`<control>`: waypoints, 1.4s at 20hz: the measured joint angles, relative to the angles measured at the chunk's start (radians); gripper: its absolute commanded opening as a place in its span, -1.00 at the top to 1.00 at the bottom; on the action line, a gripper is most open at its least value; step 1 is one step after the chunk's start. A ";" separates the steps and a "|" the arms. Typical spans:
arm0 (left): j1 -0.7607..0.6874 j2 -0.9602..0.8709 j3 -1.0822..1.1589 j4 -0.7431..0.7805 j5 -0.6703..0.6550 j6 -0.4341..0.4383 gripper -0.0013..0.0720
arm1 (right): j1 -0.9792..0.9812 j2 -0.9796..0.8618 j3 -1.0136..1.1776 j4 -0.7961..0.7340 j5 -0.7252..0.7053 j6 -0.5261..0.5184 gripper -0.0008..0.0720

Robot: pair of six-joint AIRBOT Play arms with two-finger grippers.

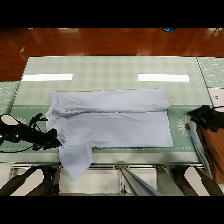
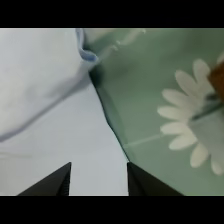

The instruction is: Fold the shirts.

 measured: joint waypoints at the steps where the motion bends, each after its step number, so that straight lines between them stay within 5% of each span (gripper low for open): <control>1: 0.000 0.000 0.001 0.000 -0.002 0.000 0.91 | 0.006 -0.002 -0.024 -0.044 0.025 0.019 -0.14; 8: -0.001 0.002 0.003 -0.010 -0.011 0.001 0.91 | 0.120 -0.066 -0.114 -0.223 0.099 0.093 -0.14; 18: -0.001 0.002 0.003 -0.027 -0.015 -0.003 0.91 | 0.258 -0.264 -0.126 -0.187 0.044 0.100 -0.13; 19: -0.001 0.002 0.003 -0.027 -0.014 -0.003 0.91 | 0.274 -0.280 -0.126 -0.174 0.038 0.100 0.05; 20: -0.001 0.002 0.003 -0.027 -0.013 -0.003 0.91 | 0.289 -0.292 -0.126 -0.167 0.024 0.093 0.67; 21: -0.001 0.002 0.004 -0.027 -0.010 -0.003 0.91 | 0.297 -0.302 -0.126 -0.136 -0.013 0.072 0.92; 28: 0.053 0.002 0.128 -0.087 0.005 0.024 0.91 | 0.320 -0.299 -0.009 0.030 0.005 -0.066 0.92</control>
